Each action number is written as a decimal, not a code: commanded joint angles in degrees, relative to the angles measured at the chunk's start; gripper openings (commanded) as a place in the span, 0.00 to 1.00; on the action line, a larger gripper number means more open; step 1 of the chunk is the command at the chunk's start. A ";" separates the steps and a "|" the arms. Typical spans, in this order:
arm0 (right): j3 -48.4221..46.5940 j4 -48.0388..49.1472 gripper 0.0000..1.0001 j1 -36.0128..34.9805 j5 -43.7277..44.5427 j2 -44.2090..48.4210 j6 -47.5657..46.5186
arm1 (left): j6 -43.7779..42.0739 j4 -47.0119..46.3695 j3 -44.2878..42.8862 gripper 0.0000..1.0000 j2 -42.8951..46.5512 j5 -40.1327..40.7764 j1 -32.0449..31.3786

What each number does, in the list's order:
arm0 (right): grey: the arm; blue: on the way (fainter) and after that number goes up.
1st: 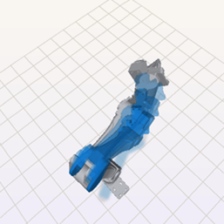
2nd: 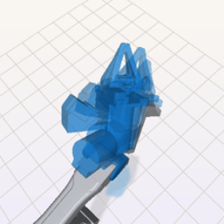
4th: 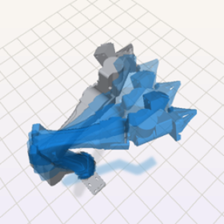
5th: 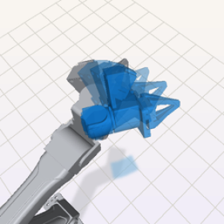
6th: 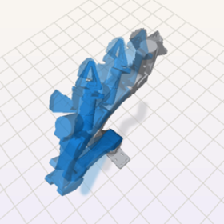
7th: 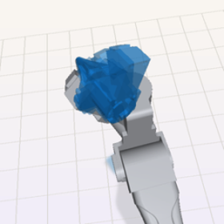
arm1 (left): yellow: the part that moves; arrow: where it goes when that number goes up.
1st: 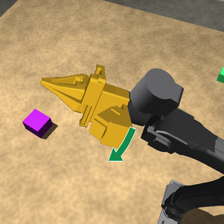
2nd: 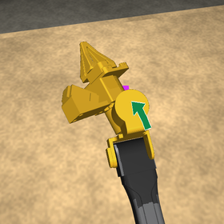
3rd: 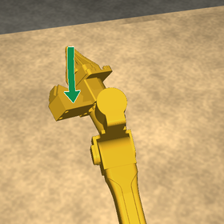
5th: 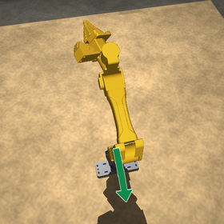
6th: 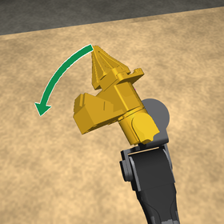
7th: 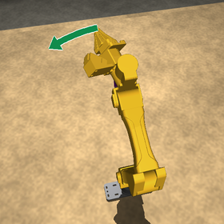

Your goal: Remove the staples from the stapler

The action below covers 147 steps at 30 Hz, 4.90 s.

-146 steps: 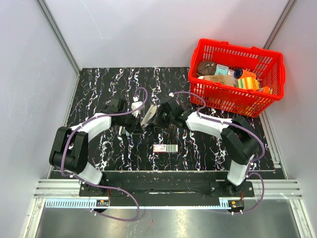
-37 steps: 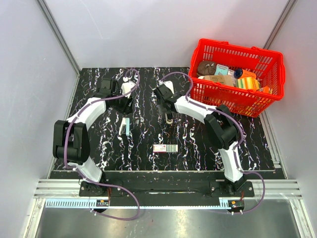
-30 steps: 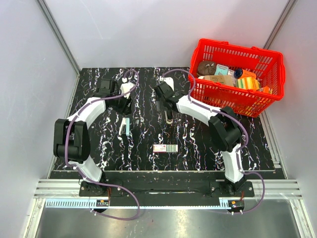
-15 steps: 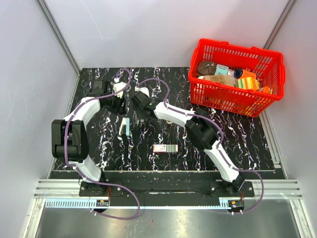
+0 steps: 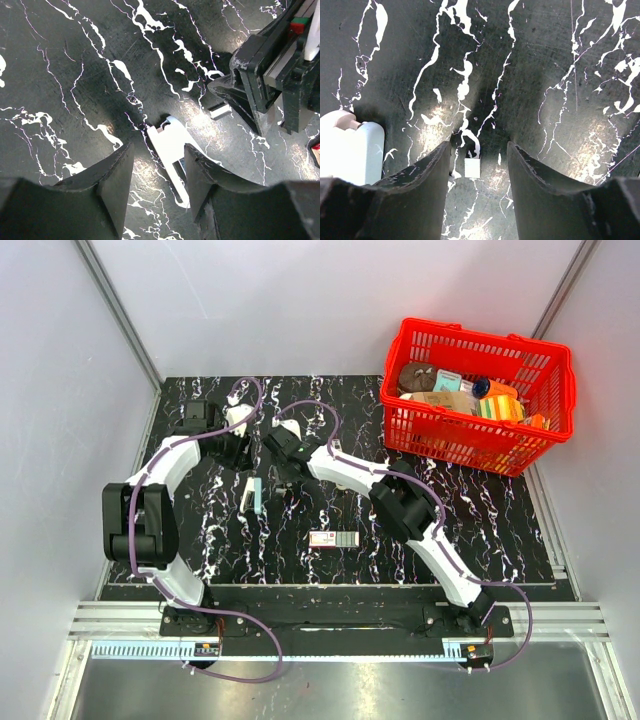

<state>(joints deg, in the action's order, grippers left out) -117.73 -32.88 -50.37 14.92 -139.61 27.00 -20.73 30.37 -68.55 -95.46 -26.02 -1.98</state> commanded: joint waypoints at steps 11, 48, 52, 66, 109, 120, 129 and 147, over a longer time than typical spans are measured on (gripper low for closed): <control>0.93 -1.13 0.34 -2.27 2.04 1.36 -0.46 | -0.36 -1.01 0.61 0.49 3.97 -1.23 0.75; 10.16 -3.15 0.54 -4.12 9.43 11.90 0.24 | -1.86 1.62 2.99 0.49 10.65 -0.87 0.92; 11.12 -2.36 0.54 -4.12 8.99 12.96 1.47 | -1.94 1.62 2.99 0.49 10.56 -0.79 0.92; 13.58 -1.22 0.50 -5.70 5.92 12.79 3.23 | -2.38 1.62 3.25 0.49 10.82 -0.26 0.92; 11.73 -2.80 0.08 -5.79 6.88 9.26 1.82 | -2.39 1.45 4.39 0.49 11.70 -0.43 1.19; 30.51 -4.12 0.04 -5.79 4.78 29.29 9.62 | 0.86 -4.43 7.90 0.49 12.14 2.64 -9.70; 47.32 -5.34 0.03 -8.77 3.53 42.31 23.78 | 2.01 -9.01 9.40 0.48 8.53 6.25 -17.80; 50.94 -5.70 0.04 -10.80 7.40 39.95 29.16 | 0.60 -5.94 13.01 0.48 13.72 7.65 -18.50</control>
<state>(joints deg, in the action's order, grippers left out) -66.81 -38.65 -60.71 19.07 -99.18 54.46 -19.64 24.75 -55.88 -83.99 -19.66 -20.25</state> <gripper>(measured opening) 0.160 0.481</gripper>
